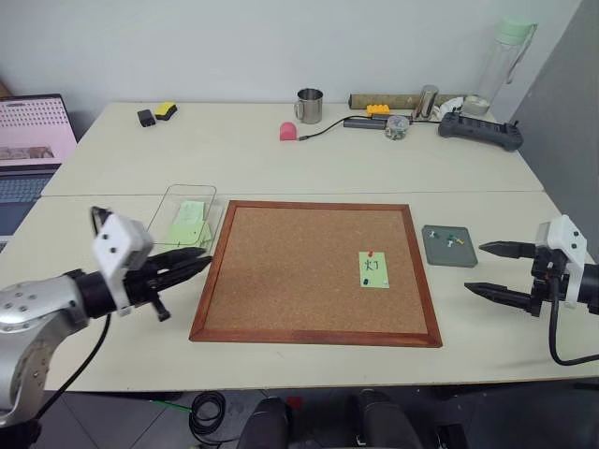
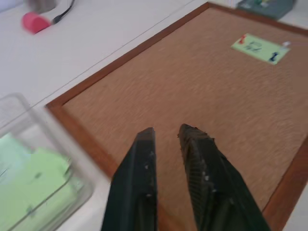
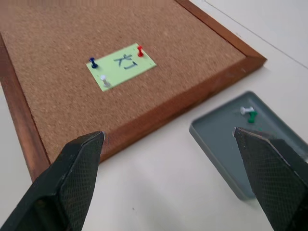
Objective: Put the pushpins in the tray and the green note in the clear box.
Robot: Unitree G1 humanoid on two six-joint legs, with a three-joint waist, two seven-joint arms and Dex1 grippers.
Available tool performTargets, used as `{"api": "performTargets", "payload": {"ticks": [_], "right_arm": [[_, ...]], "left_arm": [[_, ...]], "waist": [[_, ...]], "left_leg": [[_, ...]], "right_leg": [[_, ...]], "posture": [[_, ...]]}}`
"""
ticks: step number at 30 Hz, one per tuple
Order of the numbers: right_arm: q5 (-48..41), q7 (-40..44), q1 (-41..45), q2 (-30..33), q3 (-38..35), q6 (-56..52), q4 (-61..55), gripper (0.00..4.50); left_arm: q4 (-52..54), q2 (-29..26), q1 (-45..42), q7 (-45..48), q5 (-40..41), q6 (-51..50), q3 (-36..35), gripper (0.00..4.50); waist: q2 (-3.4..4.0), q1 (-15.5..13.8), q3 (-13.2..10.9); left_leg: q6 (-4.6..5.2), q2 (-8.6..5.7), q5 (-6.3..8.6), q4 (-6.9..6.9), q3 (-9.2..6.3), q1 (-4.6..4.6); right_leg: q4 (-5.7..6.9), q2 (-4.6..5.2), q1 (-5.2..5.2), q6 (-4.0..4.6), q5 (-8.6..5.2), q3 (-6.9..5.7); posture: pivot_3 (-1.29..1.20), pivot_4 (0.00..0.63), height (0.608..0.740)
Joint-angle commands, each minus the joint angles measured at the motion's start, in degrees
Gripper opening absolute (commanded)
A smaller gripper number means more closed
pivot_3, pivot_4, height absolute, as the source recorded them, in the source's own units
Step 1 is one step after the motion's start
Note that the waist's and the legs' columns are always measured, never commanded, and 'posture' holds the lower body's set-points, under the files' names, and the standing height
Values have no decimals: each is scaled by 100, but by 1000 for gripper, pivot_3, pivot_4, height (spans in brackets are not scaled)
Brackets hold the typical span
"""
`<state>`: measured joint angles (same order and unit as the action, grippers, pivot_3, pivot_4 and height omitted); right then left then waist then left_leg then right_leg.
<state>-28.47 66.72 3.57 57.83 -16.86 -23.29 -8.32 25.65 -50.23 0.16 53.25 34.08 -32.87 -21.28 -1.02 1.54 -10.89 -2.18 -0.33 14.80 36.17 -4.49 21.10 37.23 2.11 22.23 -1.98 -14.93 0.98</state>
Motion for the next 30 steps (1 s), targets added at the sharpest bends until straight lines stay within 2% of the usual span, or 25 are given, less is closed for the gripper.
{"api": "performTargets", "payload": {"ticks": [1,4,8,11,15,21,29,30], "right_arm": [[-268,-211,216,-154,30,-240,-538,4500],[-292,-434,488,-393,291,-396,-707,4500],[222,-915,1249,-929,1207,-435,-574,4500],[633,-1101,1685,-1214,1719,-417,-223,4500],[963,-1168,2087,-1616,2133,-181,288,4500],[1417,-1160,2454,-2052,2491,299,1031,4500],[1852,-1210,2751,-2488,2670,1049,1978,4500],[1878,-1222,2766,-2528,2653,1116,2068,4138]], "left_arm": [[262,228,-527,-43,172,-109,714,8],[117,499,-851,-24,-43,36,1339,8],[-560,1312,-1308,-51,-648,651,2418,8],[-1088,1872,-1561,-141,-948,1011,2780,8],[-1796,2243,-1682,-121,-1369,1530,3124,8],[-2462,2461,-1753,-87,-1777,1894,3353,8],[-2614,2522,-1688,-70,-1976,2006,3381,8],[-2617,2514,-1674,-64,-1998,2019,3382,0]], "waist": [[1,-1,0],[1,15,0],[2,14,3],[1,8,2],[1,5,2],[1,8,2],[2,12,2],[2,11,2]], "left_leg": [[0,-1,0,0,0,-1],[-1,-1,0,3,3,-1],[0,-10,-1,13,2,-5],[0,-10,-1,35,-1,3],[0,-10,-1,73,-11,36],[1,-10,0,77,-12,38],[1,-10,0,79,-12,32],[1,-10,0,79,-12,32]], "right_leg": [[2,0,-1,1,0,0],[4,-1,-1,-2,3,4],[6,-8,-5,-3,8,4],[6,-13,-6,-16,13,3],[13,-15,8,-8,26,-3],[19,-13,11,-8,27,-2],[44,-8,14,-8,26,-1],[45,-8,14,-9,26,0]], "posture": [[0,150,740],[0,150,740],[0,150,740],[0,150,740],[0,150,740],[0,150,740],[0,150,740],[0,150,740]]}}
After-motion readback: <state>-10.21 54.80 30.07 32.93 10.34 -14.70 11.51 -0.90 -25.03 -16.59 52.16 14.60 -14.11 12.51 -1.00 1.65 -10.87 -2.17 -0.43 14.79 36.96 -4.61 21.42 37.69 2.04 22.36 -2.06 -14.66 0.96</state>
